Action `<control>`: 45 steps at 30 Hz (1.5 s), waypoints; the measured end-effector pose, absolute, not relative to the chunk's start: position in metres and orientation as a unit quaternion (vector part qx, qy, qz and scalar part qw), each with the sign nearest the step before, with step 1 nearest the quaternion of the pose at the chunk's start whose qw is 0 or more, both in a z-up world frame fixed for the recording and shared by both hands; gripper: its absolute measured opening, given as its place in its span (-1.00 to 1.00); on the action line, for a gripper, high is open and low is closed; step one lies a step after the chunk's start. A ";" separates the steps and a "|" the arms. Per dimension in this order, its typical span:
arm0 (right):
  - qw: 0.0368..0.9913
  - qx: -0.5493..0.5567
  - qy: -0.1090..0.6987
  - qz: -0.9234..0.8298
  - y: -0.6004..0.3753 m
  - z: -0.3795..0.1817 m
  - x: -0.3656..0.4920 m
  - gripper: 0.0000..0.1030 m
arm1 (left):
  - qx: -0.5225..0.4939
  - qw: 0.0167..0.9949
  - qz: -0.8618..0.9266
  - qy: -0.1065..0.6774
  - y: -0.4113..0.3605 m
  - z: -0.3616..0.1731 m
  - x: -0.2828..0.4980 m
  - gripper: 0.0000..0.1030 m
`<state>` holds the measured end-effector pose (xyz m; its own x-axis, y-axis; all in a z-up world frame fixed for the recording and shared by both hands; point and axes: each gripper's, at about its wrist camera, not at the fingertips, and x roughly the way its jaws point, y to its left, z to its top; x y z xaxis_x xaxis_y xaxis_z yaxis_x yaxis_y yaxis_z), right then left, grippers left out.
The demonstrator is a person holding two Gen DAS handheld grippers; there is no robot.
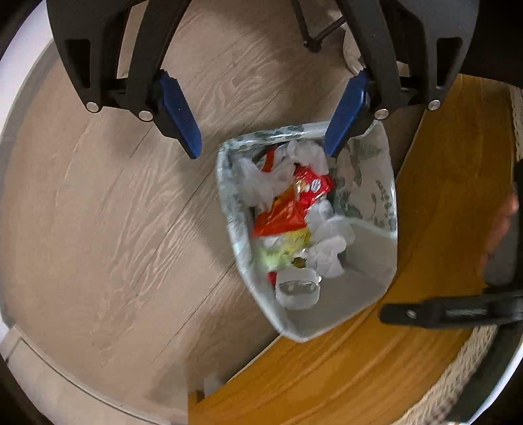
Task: Collect trash
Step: 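Carry the plastic bag and cup to the wastebasket and open both grippers, then swing both open grippers back over the bed toward the blue cap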
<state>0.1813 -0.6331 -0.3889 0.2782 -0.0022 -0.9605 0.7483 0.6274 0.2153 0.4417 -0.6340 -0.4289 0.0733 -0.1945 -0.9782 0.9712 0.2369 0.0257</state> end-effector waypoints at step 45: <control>0.935 -0.001 0.354 -0.007 -0.234 -0.124 0.549 0.44 | -0.179 0.863 -0.192 0.431 0.079 -0.183 0.819 0.19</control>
